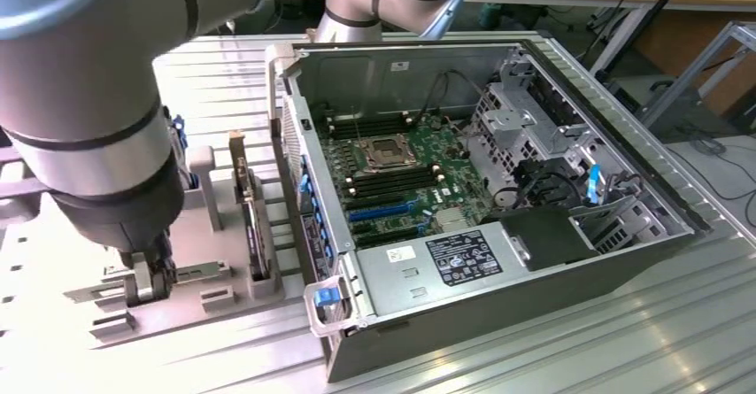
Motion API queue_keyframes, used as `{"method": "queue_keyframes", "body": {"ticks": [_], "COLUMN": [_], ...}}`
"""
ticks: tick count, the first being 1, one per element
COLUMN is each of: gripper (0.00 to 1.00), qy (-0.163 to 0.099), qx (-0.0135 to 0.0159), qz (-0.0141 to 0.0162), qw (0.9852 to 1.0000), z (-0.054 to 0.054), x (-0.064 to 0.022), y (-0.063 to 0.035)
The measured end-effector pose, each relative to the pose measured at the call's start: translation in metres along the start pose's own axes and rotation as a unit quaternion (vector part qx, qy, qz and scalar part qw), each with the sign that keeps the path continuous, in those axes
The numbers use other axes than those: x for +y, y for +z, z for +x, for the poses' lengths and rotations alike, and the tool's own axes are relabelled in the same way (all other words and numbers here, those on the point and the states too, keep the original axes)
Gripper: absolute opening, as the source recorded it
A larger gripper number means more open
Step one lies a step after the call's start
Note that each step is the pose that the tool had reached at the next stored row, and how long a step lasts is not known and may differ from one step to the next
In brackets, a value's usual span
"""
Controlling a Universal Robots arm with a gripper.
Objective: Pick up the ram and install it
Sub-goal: 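Pick up the ram and move it above insertion slot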
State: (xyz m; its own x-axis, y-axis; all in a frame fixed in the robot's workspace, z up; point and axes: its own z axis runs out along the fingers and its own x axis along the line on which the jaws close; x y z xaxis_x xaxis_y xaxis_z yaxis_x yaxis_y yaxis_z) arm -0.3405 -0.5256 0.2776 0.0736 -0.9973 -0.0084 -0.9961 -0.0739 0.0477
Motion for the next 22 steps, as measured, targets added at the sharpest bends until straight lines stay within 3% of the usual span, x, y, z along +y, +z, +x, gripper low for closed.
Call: {"method": "queue_keyframes", "body": {"ticks": [4,8,13,16,19,22], "gripper": [0.13,0.13,0.13,0.13,0.13,0.13], "qy": [0.000,0.000,0.000,0.000,0.000,0.000], "qx": [0.0000,0.0000,0.0007,0.0015,0.0029,0.0041], "qz": [0.0000,0.0000,-0.0001,0.0001,-0.0001,-0.0003], "qw": [1.0000,1.0000,1.0000,1.0000,1.0000,1.0000], "z": [0.000,0.000,-0.003,-0.014,-0.029,-0.031], "x": [0.0012,0.0027,0.0040,0.0042,0.0035,0.0032], "y": [-0.0249,-0.0574,-0.0884,-0.1077,-0.1170,-0.1170]}}
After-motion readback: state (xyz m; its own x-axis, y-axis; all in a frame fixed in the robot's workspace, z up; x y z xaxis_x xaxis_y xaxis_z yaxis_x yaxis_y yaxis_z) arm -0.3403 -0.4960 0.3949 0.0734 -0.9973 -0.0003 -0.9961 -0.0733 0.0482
